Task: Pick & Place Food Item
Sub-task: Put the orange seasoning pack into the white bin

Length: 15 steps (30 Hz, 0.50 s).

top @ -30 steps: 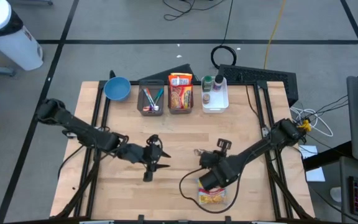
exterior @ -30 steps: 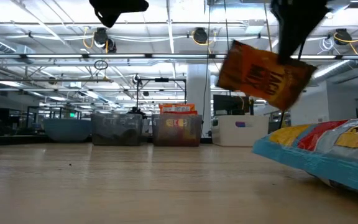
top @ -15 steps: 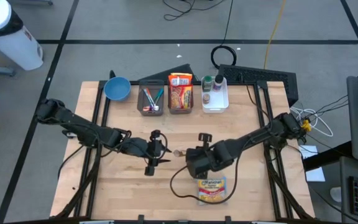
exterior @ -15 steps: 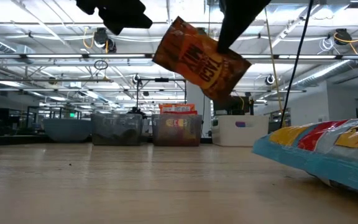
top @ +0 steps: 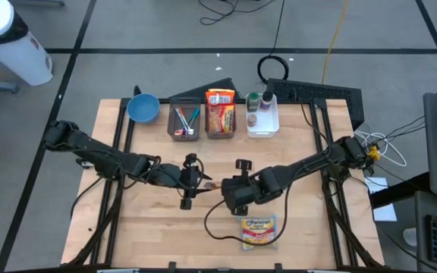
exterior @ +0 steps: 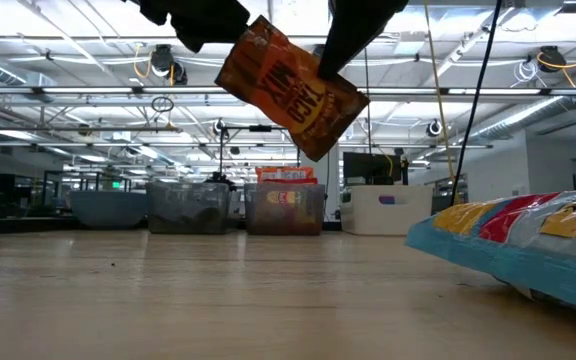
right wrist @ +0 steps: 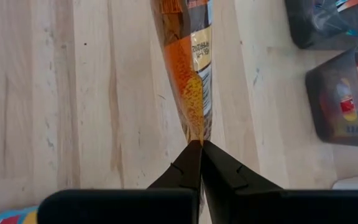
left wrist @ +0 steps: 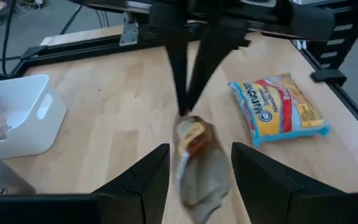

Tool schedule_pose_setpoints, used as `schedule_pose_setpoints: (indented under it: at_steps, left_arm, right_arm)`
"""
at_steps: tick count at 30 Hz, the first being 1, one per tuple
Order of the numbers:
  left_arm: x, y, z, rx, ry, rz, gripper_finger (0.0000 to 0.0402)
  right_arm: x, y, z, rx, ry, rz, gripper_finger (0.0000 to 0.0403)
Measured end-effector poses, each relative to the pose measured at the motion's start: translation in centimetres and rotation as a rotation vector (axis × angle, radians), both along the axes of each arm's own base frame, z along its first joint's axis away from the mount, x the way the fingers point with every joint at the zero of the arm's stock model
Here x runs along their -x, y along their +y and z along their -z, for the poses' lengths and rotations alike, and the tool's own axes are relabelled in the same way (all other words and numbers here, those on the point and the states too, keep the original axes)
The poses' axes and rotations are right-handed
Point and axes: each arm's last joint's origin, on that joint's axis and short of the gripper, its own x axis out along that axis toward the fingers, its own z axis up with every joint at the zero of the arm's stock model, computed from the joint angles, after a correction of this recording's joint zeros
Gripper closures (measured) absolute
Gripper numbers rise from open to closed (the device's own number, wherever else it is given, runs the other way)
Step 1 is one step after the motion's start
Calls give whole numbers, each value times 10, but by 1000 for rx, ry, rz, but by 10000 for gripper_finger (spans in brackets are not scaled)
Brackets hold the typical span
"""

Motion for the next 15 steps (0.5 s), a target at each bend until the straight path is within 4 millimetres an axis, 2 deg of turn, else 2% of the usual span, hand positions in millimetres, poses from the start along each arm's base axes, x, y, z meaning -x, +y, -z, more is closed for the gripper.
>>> schedule_pose_setpoints:
  at_steps: [7,15]
  left_arm:
    - [-4,1,-6,40,-61,26,220]
    - [-3,2,-4,37,-36,23,220]
  right_arm:
    - [-2,-1,-1,-17,-6,-16,403]
    - [-4,-3,-1,-20,-23,-15,403]
